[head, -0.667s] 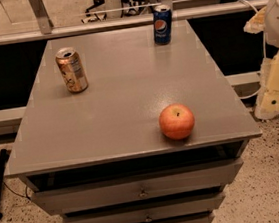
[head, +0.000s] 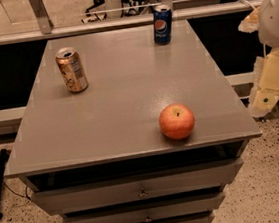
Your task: Knock orange can over
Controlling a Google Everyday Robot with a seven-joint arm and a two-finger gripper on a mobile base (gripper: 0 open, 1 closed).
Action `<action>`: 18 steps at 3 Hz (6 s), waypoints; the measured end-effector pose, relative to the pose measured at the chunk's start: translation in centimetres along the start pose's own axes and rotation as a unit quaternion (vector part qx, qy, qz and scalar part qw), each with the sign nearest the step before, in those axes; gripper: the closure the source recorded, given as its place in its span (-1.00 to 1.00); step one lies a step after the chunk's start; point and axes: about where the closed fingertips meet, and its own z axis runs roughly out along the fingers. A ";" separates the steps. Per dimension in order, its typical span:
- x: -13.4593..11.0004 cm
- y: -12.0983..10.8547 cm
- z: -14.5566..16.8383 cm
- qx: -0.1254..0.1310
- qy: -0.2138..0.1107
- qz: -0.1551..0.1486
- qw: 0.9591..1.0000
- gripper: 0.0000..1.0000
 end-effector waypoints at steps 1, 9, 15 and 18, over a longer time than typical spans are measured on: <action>-3.9 -1.8 2.5 -0.005 -0.041 -0.008 0.999 -1.00; -39.4 -11.8 20.9 -0.063 -0.471 0.041 0.879 -1.00; -32.8 -14.1 18.0 -0.083 -0.368 0.005 0.926 1.00; -27.7 -9.1 20.4 -0.078 -0.143 -0.187 0.969 0.68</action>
Offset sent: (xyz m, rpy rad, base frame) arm 0.1167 0.1728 -0.0539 0.3587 -0.0212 0.1169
